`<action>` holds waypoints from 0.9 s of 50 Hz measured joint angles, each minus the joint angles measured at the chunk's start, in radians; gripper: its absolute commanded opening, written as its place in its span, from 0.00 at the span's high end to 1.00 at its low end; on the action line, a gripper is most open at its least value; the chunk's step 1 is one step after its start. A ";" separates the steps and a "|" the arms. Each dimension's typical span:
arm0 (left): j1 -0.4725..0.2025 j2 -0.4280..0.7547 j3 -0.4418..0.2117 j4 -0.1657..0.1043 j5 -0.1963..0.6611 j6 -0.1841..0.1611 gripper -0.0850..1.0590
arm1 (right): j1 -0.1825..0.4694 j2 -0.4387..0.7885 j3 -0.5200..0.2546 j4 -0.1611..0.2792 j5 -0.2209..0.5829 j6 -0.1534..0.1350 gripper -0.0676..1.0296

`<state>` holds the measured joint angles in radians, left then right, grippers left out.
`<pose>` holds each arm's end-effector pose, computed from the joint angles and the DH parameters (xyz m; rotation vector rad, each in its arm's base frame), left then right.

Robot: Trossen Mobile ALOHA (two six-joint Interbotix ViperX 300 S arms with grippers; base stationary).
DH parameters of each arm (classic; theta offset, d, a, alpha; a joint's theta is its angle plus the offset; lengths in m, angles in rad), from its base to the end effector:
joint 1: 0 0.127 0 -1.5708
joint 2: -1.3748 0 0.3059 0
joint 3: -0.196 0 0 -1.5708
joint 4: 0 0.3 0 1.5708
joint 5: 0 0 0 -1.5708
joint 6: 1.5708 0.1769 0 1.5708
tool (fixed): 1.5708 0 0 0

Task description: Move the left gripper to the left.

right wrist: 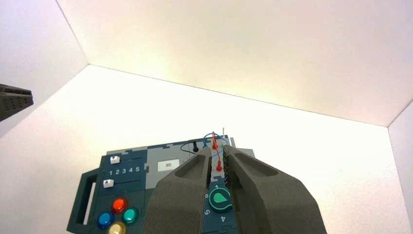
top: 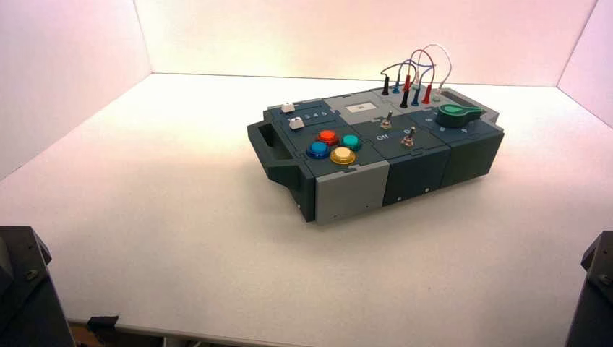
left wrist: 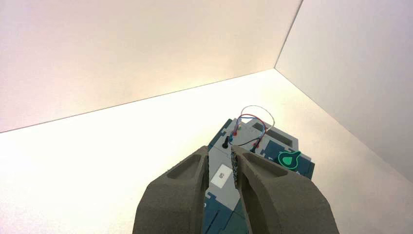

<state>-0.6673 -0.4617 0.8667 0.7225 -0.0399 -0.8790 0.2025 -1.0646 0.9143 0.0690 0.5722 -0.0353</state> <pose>0.2799 -0.2264 0.2392 -0.0284 0.4155 -0.6544 0.2185 0.0516 0.2973 -0.0125 0.4230 0.2315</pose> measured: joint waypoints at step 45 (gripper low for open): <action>0.273 -0.129 0.104 0.011 0.031 0.046 0.68 | 0.000 0.000 0.014 0.000 0.002 -0.002 0.80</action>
<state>-0.3942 -0.5906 0.9710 0.7332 -0.0092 -0.8330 0.2025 -1.0646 0.9281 0.0690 0.5737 -0.0368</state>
